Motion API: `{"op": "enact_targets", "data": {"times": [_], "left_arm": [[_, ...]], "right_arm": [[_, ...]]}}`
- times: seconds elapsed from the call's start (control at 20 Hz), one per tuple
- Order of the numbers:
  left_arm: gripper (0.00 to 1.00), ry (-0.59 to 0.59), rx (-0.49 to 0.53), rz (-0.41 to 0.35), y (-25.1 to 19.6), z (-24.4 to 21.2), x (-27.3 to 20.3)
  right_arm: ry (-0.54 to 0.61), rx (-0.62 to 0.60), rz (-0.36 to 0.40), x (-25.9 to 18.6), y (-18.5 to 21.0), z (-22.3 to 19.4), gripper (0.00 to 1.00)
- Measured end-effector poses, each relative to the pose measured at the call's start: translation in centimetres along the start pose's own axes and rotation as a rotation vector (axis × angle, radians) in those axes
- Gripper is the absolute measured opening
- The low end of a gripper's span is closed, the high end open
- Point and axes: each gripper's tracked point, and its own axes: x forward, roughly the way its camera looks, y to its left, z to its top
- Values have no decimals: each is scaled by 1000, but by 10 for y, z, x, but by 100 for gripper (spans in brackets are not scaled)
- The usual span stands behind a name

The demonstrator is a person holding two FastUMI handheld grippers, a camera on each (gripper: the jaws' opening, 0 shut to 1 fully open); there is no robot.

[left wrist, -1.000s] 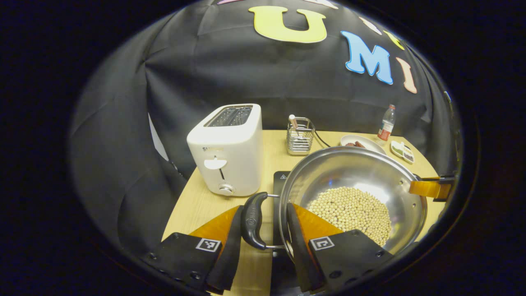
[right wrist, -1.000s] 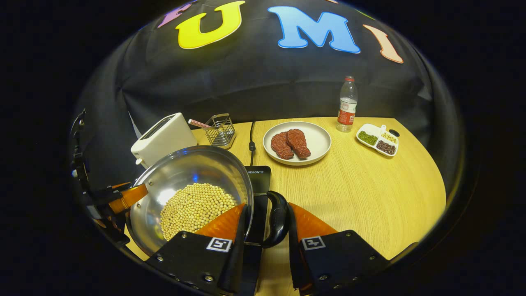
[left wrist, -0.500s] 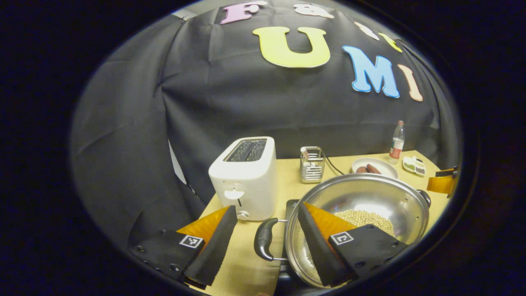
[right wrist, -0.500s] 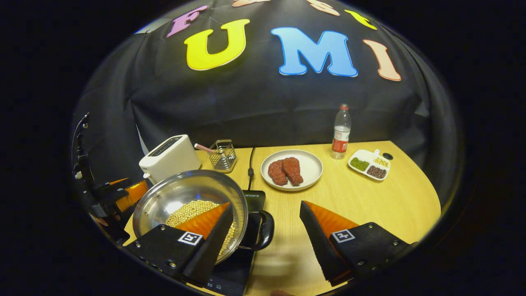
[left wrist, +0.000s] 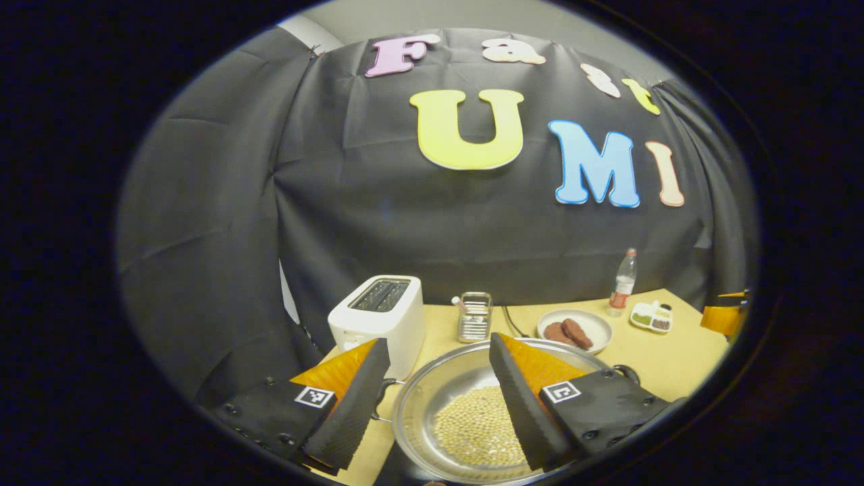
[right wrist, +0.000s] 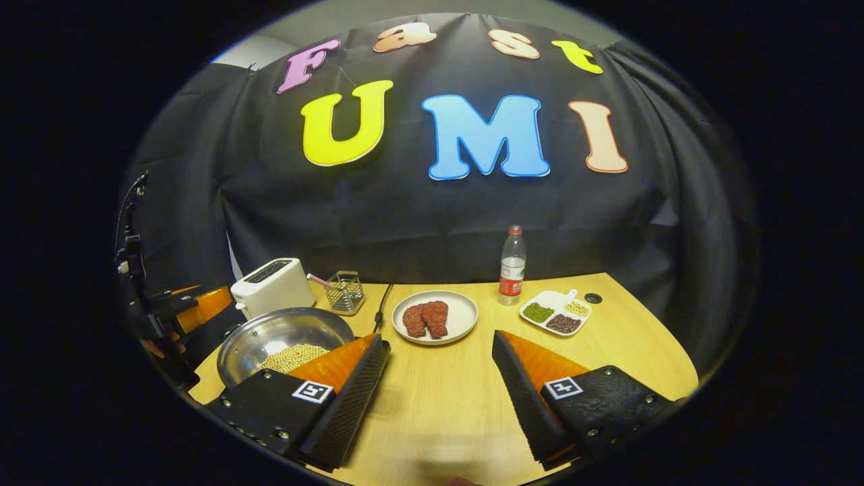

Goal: First push the handle of the pot to place it horizontally, then grasp the pot with both hands and set it on the induction cooktop.

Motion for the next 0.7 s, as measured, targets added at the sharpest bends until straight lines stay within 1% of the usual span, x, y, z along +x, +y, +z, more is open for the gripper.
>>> {"op": "enact_targets", "data": {"times": [0.3, 0.35, 0.4, 0.5, 0.55, 0.7], "left_arm": [[96, -79, 0, -20, -67, 34, -65], [100, -91, 0, -19, -78, 38, -75], [91, -103, -1, -19, -88, 43, -87], [100, -120, -4, -22, -107, 48, -111], [96, -125, -2, -23, -115, 49, -122], [99, -149, 3, -14, -136, 55, -157]], "right_arm": [[-94, 4, -2, -59, -58, 22, 98], [-109, 8, -2, -70, -68, 26, 98], [-121, 12, 0, -80, -77, 28, 98], [-144, 15, 6, -98, -93, 32, 98], [-155, 12, 6, -107, -101, 33, 98], [-184, 2, 13, -136, -122, 34, 98]]}}
